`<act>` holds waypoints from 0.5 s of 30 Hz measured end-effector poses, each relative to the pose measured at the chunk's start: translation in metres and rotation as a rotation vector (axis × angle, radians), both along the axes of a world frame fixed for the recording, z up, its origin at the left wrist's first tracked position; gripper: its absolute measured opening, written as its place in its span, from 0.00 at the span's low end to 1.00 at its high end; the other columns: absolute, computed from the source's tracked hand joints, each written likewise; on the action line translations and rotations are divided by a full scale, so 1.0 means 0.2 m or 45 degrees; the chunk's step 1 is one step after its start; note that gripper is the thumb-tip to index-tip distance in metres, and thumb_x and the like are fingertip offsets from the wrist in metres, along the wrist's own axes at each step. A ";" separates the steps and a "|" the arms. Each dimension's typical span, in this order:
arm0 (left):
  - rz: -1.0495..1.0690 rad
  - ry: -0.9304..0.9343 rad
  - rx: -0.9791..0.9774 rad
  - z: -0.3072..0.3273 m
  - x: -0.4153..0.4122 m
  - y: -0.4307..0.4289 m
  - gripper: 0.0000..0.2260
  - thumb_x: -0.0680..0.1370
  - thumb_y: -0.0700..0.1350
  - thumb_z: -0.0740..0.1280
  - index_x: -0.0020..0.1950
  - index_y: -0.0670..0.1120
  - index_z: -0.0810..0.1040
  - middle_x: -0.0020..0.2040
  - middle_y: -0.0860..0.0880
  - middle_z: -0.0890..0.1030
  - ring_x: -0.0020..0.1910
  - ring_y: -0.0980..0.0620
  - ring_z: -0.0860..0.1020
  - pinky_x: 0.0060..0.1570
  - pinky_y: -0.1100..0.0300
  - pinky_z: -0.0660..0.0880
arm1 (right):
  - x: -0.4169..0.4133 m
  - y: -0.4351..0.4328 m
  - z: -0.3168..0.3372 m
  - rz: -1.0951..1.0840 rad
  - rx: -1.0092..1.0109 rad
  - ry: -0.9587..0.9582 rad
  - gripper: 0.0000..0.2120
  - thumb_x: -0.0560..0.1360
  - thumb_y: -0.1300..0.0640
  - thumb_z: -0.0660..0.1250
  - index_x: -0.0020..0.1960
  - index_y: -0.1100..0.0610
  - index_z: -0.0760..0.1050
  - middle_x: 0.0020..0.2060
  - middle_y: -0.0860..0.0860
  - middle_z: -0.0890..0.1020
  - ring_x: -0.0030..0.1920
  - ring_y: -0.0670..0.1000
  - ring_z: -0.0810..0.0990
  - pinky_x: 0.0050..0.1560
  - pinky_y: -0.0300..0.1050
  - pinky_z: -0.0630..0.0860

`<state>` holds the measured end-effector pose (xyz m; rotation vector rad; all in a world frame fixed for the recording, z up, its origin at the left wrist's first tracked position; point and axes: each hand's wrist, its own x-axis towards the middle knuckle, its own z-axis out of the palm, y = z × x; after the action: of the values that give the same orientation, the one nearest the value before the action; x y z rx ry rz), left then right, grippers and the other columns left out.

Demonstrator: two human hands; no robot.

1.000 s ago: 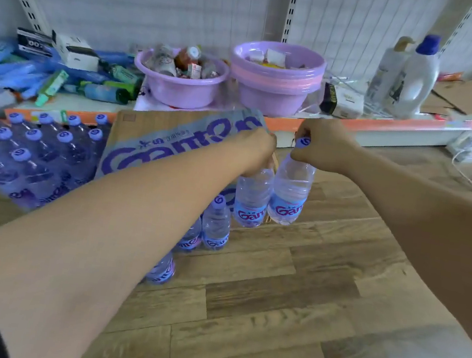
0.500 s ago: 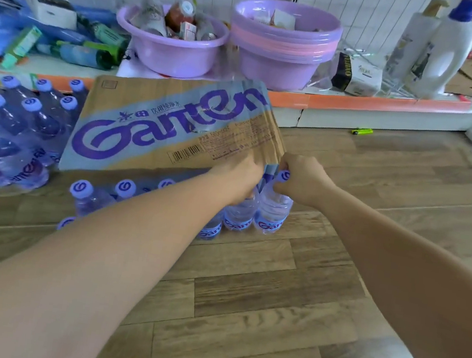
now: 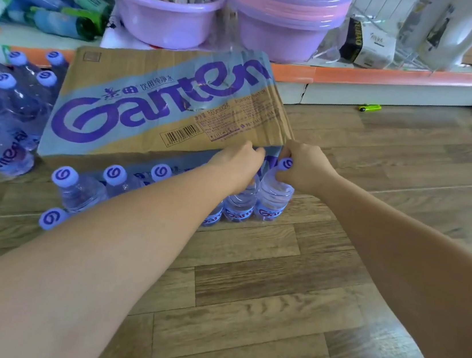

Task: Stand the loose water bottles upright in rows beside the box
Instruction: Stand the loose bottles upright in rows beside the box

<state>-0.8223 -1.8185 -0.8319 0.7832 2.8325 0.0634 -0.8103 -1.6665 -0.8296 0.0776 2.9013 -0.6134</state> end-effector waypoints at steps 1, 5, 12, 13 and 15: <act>0.005 0.003 0.004 0.00 0.00 0.00 0.13 0.76 0.41 0.67 0.57 0.40 0.68 0.53 0.40 0.71 0.50 0.39 0.76 0.40 0.54 0.69 | 0.00 0.00 0.00 -0.002 -0.001 -0.001 0.16 0.68 0.58 0.70 0.54 0.59 0.75 0.51 0.58 0.81 0.43 0.54 0.72 0.41 0.42 0.66; -0.005 0.020 0.019 -0.01 -0.01 0.00 0.12 0.76 0.40 0.67 0.56 0.40 0.69 0.53 0.40 0.71 0.50 0.38 0.76 0.40 0.53 0.70 | -0.01 0.01 0.01 0.023 -0.001 -0.009 0.16 0.69 0.58 0.70 0.56 0.59 0.75 0.52 0.57 0.80 0.44 0.52 0.71 0.42 0.41 0.65; -0.005 -0.114 0.126 0.06 0.00 -0.09 0.25 0.76 0.55 0.64 0.67 0.43 0.64 0.60 0.42 0.71 0.57 0.41 0.74 0.43 0.53 0.69 | -0.02 -0.02 0.06 0.059 0.160 -0.114 0.21 0.71 0.55 0.69 0.63 0.57 0.72 0.57 0.55 0.79 0.54 0.57 0.76 0.44 0.42 0.66; 0.012 -0.121 0.151 0.07 0.00 -0.12 0.24 0.77 0.56 0.62 0.68 0.44 0.64 0.62 0.43 0.71 0.58 0.41 0.74 0.44 0.53 0.69 | -0.02 -0.04 0.07 0.069 0.236 -0.149 0.22 0.71 0.52 0.69 0.63 0.55 0.71 0.57 0.55 0.78 0.55 0.57 0.76 0.45 0.43 0.68; 0.036 -0.083 0.198 0.12 -0.01 -0.20 0.22 0.79 0.56 0.59 0.67 0.44 0.66 0.63 0.43 0.71 0.60 0.42 0.73 0.48 0.52 0.71 | -0.04 -0.09 0.11 0.071 0.441 -0.152 0.22 0.72 0.46 0.67 0.62 0.55 0.71 0.56 0.55 0.79 0.56 0.58 0.78 0.45 0.44 0.69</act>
<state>-0.8240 -1.8581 -0.8083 0.7566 2.8025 0.3110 -0.8177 -1.6854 -0.8077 0.0744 2.8480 -0.0889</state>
